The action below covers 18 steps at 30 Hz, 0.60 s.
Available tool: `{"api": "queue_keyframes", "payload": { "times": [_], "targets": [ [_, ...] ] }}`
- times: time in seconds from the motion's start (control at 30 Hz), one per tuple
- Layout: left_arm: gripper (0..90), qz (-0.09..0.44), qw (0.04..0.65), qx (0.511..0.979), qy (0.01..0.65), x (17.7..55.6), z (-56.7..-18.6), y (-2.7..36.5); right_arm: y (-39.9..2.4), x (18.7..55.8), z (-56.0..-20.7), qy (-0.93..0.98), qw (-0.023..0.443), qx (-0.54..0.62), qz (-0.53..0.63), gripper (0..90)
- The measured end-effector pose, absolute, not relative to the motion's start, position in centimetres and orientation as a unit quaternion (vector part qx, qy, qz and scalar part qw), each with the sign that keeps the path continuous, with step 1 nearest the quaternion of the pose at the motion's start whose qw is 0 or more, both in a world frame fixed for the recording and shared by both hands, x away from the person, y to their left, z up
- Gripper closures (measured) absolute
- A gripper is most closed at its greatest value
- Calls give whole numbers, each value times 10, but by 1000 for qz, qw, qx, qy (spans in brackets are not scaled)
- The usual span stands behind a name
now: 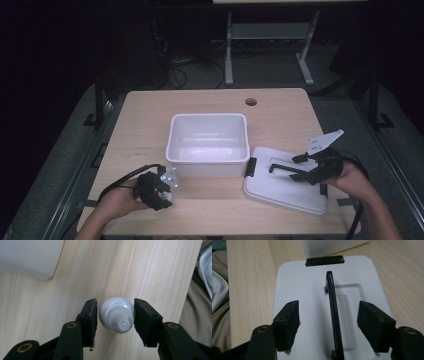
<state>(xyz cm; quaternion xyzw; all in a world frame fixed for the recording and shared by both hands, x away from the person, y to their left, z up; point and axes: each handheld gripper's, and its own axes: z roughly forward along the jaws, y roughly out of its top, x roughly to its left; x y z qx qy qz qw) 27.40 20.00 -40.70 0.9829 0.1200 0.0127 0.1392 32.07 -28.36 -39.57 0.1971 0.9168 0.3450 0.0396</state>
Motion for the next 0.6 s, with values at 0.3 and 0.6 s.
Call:
{"api": "queue_keyframes", "payload": {
  "times": [0.3,0.6],
  "targets": [
    [559,17,159,979,128,271,-410,205,-284,321,-395,917,40,198,344,336],
    [560,25,197,970,140,267,-411,215,-284,321,-395,917,41,196,345,336]
  ]
}}
